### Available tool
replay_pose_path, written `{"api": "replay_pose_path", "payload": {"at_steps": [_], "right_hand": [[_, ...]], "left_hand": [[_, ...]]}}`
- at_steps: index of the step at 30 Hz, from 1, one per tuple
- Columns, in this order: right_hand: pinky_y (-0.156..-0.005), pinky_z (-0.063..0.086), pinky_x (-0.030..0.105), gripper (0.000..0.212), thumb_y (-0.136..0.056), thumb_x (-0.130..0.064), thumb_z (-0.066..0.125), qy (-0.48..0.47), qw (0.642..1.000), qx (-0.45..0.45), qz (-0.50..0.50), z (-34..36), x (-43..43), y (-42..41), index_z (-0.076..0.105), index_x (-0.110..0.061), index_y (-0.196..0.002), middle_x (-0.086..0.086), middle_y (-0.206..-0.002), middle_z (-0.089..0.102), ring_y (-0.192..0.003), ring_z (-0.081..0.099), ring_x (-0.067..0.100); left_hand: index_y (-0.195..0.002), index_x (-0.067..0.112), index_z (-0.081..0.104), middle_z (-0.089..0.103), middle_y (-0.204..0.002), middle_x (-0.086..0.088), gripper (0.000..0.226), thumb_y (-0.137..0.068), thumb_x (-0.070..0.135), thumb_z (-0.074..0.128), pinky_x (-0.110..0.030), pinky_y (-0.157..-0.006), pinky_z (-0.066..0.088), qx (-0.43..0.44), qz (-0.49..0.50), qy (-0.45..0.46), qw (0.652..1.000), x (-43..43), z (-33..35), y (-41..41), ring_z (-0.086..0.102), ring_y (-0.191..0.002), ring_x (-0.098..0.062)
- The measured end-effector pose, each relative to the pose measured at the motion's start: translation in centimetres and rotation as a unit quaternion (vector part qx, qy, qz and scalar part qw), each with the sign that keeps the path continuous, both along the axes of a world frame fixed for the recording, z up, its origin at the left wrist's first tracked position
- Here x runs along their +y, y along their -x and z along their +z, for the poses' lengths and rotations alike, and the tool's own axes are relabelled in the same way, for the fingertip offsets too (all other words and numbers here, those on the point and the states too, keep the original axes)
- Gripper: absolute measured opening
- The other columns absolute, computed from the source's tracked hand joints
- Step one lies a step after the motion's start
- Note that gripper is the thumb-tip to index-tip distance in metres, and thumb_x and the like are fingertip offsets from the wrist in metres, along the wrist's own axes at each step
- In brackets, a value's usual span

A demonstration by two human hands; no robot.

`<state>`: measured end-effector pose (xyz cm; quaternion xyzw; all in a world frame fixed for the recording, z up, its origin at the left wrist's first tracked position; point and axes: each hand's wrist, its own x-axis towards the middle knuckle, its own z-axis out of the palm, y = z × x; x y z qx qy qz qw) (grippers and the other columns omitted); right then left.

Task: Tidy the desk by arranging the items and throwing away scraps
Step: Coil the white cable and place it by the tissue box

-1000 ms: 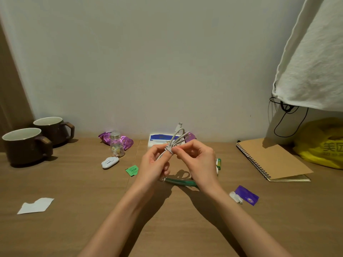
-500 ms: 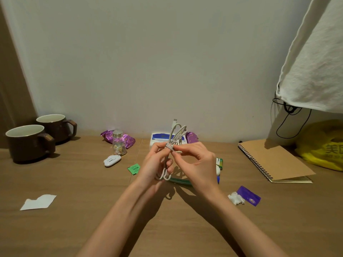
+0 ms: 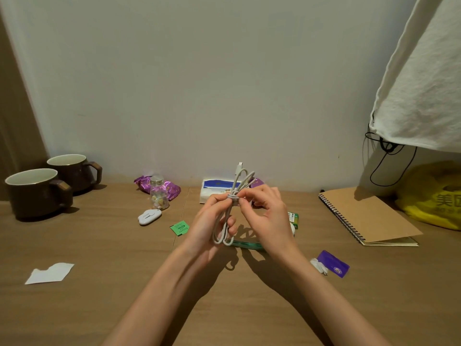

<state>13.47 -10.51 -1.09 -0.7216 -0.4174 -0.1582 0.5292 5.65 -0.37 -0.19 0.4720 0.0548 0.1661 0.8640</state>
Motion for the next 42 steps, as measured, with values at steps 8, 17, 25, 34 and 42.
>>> {"api": "replay_pose_path", "payload": {"at_steps": [8, 17, 25, 34, 42], "right_hand": [[-0.084, 0.051, 0.035, 0.008, -0.085, -0.021, 0.068, -0.018, 0.998, -0.021, -0.063, -0.3, 0.1, -0.1, 0.070, -0.025, -0.091, -0.015, -0.092, 0.062, -0.099, 0.049, 0.001], [-0.072, 0.046, 0.017, 0.016, -0.079, -0.017, 0.076, -0.020, 0.990, -0.103, -0.095, -0.3, -0.7, 0.2, 0.077, -0.022, -0.094, -0.009, -0.088, 0.074, -0.086, 0.057, 0.007], [-0.067, 0.050, 0.029, 0.021, -0.077, -0.026, 0.077, 0.017, 0.975, -0.186, -0.121, -0.9, -0.5, 0.1, 0.076, -0.019, -0.097, -0.006, -0.090, 0.074, -0.086, 0.053, 0.012], [-0.068, 0.052, 0.028, 0.011, -0.075, -0.022, 0.074, 0.021, 0.983, -0.132, -0.124, -0.7, -0.5, 0.5, 0.072, -0.021, -0.086, -0.010, -0.083, 0.069, -0.085, 0.056, 0.010], [-0.063, 0.049, 0.023, 0.010, -0.077, -0.023, 0.067, 0.056, 0.967, -0.205, -0.138, -1.0, -0.5, -0.1, 0.069, -0.016, -0.083, -0.003, -0.078, 0.068, -0.074, 0.059, 0.011]], "left_hand": [[-0.100, 0.007, 0.053, 0.053, -0.074, -0.006, 0.010, -0.096, 0.014, 0.046, -0.021, -0.040, 0.039, 0.034, 0.018, -0.045, 0.998, 0.0, -0.1, 0.0, 0.046, -0.047, -0.010], [-0.105, 0.005, 0.052, 0.054, -0.077, -0.008, 0.011, -0.095, 0.009, 0.047, -0.021, -0.041, 0.038, 0.051, 0.037, -0.036, 0.997, -0.1, -0.3, -0.2, 0.044, -0.048, -0.011], [-0.100, 0.008, 0.054, 0.053, -0.097, -0.019, 0.008, -0.094, 0.012, 0.049, -0.021, -0.044, 0.041, 0.058, 0.020, -0.042, 0.997, 0.4, -0.8, -0.2, 0.049, -0.049, -0.009], [-0.105, 0.009, 0.054, 0.059, -0.074, -0.003, 0.013, -0.098, 0.015, 0.045, -0.020, -0.046, 0.045, 0.054, 0.036, -0.117, 0.991, -0.2, -1.0, -0.3, 0.050, -0.054, -0.009], [-0.103, 0.012, 0.056, 0.061, -0.079, -0.004, 0.012, -0.096, 0.016, 0.048, -0.018, -0.048, 0.045, 0.032, 0.048, -0.149, 0.987, -0.4, -1.2, -0.3, 0.051, -0.053, -0.006]]}}
